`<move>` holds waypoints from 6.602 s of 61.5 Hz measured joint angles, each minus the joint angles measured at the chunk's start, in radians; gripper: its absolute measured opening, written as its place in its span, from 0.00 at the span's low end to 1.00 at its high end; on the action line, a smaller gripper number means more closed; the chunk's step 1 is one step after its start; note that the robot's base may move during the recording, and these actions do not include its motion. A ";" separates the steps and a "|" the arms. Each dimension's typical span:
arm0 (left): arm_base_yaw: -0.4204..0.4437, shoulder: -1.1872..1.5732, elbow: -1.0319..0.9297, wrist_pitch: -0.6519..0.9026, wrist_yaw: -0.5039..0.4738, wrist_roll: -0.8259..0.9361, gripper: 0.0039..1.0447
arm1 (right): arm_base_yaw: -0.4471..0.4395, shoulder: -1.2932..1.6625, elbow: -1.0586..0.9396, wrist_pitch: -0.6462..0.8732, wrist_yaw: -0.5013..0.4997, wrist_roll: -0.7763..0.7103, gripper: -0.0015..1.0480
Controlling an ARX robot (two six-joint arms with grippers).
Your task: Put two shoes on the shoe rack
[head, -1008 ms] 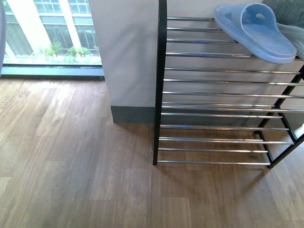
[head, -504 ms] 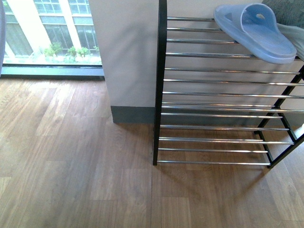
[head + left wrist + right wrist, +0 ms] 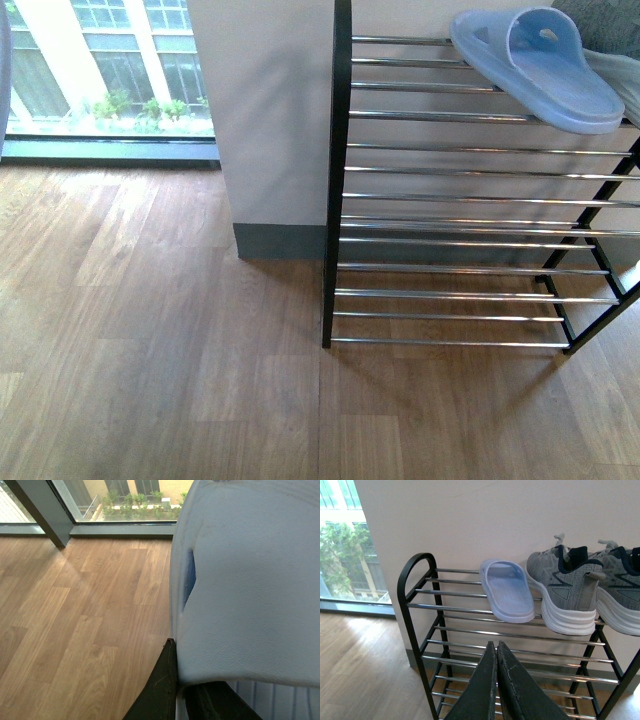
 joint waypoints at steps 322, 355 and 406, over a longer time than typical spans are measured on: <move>-0.107 0.194 0.457 0.000 -0.177 -0.152 0.91 | 0.002 -0.331 0.000 -0.336 0.005 0.000 0.91; 0.069 -0.209 0.007 0.251 0.215 0.043 0.43 | 0.002 -0.331 0.000 -0.336 0.003 0.000 0.91; 0.265 -0.580 -0.250 0.140 0.412 0.068 0.01 | 0.002 -0.331 0.000 -0.336 0.003 0.000 0.91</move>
